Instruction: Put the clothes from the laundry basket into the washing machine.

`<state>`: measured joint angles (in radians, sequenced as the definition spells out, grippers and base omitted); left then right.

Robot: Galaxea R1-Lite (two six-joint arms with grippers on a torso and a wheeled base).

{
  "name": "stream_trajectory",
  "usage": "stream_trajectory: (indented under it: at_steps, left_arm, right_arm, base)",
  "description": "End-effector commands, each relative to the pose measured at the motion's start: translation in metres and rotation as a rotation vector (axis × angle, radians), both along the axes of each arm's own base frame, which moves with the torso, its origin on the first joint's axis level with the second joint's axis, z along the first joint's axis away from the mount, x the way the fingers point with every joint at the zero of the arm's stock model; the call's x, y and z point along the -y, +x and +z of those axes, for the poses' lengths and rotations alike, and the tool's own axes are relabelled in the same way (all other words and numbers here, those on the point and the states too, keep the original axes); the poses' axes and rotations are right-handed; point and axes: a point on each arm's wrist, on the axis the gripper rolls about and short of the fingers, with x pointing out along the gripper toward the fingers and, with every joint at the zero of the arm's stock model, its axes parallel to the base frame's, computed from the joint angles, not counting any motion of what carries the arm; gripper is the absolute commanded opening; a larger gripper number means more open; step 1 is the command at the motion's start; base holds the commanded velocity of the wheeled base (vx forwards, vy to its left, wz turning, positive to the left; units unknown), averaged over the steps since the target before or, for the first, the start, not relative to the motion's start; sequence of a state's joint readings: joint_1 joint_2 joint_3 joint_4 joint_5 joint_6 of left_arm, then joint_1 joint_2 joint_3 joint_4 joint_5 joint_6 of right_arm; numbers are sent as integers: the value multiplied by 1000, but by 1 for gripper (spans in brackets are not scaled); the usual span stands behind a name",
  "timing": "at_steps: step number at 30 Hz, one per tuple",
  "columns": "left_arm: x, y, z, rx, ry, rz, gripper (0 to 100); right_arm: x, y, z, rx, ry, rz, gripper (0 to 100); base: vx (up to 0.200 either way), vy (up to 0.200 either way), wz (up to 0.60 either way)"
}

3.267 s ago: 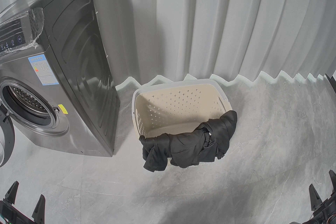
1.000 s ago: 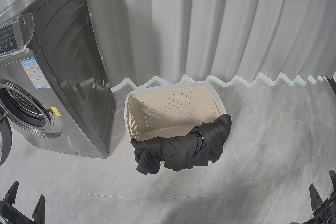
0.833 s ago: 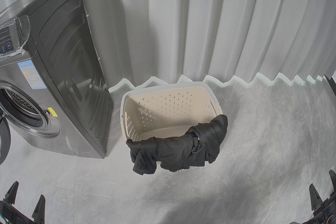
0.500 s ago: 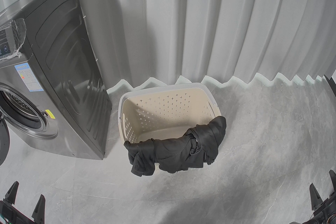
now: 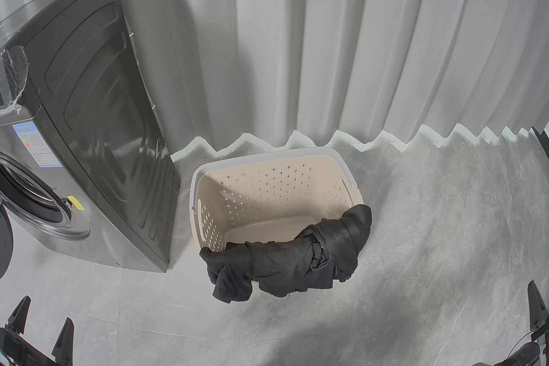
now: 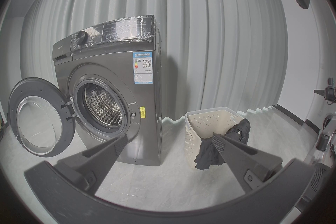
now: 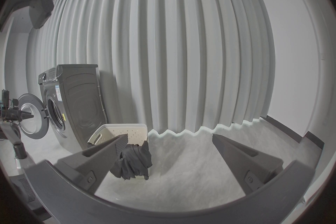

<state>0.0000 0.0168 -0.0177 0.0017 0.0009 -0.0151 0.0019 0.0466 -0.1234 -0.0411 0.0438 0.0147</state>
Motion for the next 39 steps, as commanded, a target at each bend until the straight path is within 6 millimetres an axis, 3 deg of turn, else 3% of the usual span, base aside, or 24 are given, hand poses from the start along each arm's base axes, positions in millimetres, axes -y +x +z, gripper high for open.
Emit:
stream_trajectory:
  at_steps: [1,11,27,39]
  left_arm:
    - [0,0,-5,-1,3,-1,100]
    - [0,0,-5,-1,4,-1,100]
    - [0,0,-5,-1,3,-1,100]
    - [0,0,-5,-1,1,1,100]
  right_arm:
    - [-1,32,9,-272,4,87,100]
    - [-8,91,14,-519,-13,161,100]
    - [-37,137,1,-715,-31,359,100]
    - [-60,189,-30,-816,2,362,100]
  base:
    - [0,0,0]
    - [0,0,0]
    - [0,0,0]
    - [0,0,0]
